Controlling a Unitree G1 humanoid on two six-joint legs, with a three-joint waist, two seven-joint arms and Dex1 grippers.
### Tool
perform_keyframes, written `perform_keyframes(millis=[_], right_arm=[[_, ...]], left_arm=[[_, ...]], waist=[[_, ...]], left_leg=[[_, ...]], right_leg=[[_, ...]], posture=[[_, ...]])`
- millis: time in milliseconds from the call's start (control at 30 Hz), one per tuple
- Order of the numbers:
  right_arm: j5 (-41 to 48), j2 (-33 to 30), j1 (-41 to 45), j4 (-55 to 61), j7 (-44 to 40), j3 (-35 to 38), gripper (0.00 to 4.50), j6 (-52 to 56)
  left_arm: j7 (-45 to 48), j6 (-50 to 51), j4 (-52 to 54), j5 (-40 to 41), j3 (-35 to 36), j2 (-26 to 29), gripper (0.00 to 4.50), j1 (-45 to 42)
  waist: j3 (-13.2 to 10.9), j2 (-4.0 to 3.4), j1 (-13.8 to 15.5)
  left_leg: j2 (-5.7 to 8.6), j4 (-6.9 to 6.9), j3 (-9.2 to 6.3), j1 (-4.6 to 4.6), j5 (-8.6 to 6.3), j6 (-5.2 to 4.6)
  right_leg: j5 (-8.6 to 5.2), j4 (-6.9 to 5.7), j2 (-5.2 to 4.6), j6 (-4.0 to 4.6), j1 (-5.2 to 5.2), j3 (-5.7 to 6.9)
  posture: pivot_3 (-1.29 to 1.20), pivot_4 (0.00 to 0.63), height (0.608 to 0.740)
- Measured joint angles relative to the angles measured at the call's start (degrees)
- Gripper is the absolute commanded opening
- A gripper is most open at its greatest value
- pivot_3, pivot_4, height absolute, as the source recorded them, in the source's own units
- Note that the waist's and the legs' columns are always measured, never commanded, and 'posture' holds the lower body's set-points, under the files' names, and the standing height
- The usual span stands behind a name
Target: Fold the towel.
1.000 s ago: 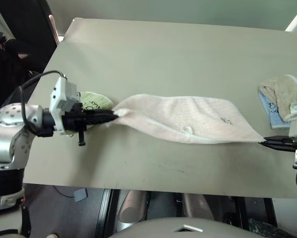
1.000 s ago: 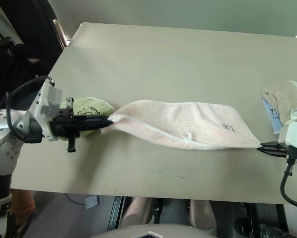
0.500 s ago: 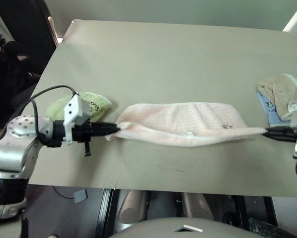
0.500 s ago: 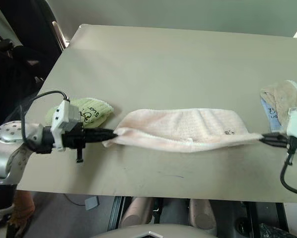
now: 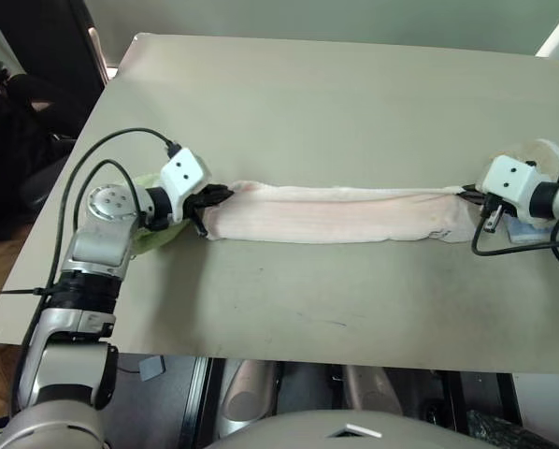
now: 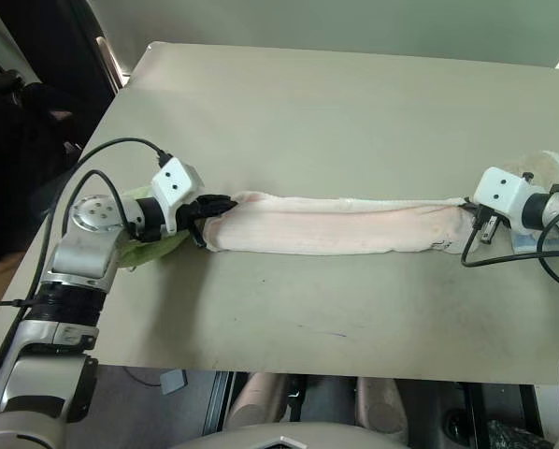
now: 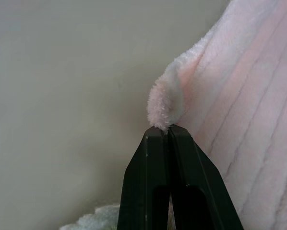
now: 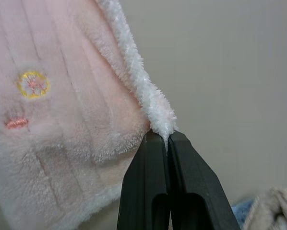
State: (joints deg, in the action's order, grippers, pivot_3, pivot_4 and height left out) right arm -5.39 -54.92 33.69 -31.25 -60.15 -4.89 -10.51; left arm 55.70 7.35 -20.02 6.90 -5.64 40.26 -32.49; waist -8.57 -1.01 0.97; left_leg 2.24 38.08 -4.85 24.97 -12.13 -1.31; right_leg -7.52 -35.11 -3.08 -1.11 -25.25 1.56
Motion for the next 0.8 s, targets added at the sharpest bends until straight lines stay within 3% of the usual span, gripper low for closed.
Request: perform_keyframes(millis=[67, 367, 400, 600, 800], right_arm=[[-0.66, 0.26, 0.53, -1.51, 0.83, -0.34, 0.95, -1.11], [-0.39, -0.73, -1.61, -0.42, 1.87, 0.61, 4.02, -2.14], [-0.24, -1.07, -2.5, 0.44, 2.18, 1.4, 4.33, -2.0], [4.49, -5.31, -12.61, 10.13, 5.85, 13.15, 4.33, 4.28], [10.38, -4.9, -23.73, 22.47, 7.76, 24.03, 4.43, 16.23]], left_arm=[[0.21, -0.58, -0.26, -0.28, 0.01, 0.02, 1.04, 0.0], [-1.12, -0.37, -0.61, 0.84, 1.94, -1.42, 4.13, -0.51], [-1.61, 0.2, -0.61, 1.38, 2.74, -1.8, 4.14, -0.79], [-6.84, 4.22, 1.54, 5.21, 8.48, -3.83, 4.14, -2.35], [-8.07, 5.03, 4.8, 6.46, 9.68, -4.3, 4.14, -2.2]], waist=[[0.0, 0.0, 0.06], [0.0, 0.0, 0.27], [0.0, 0.0, 0.34], [0.0, 0.01, 0.72], [0.0, 0.0, 0.65]], left_leg=[[0.0, 0.0, 0.0, 0.0, -0.03, 0.04], [0.01, 0.01, 0.02, -0.01, -0.08, 0.34], [0.02, 0.01, 0.05, -0.01, -0.15, 0.47], [-0.01, 0.0, 0.17, -0.04, -0.18, 0.65], [0.0, 0.04, 0.28, -0.05, -0.11, 0.59]], right_leg=[[-0.01, 0.01, -0.01, 0.03, 0.0, 0.0], [-0.14, 0.0, -0.03, 0.55, 0.03, 0.0], [-0.14, 0.0, -0.05, 0.56, 0.03, 0.0], [-0.15, -0.01, -0.07, 0.53, 0.07, 0.0], [-0.22, 0.08, -0.07, 0.45, 0.11, -0.04]], posture=[[0.0, 0.15, 0.739], [0.0, 0.15, 0.739], [0.0, 0.15, 0.739], [0.0, 0.15, 0.739], [0.0, 0.15, 0.739]])
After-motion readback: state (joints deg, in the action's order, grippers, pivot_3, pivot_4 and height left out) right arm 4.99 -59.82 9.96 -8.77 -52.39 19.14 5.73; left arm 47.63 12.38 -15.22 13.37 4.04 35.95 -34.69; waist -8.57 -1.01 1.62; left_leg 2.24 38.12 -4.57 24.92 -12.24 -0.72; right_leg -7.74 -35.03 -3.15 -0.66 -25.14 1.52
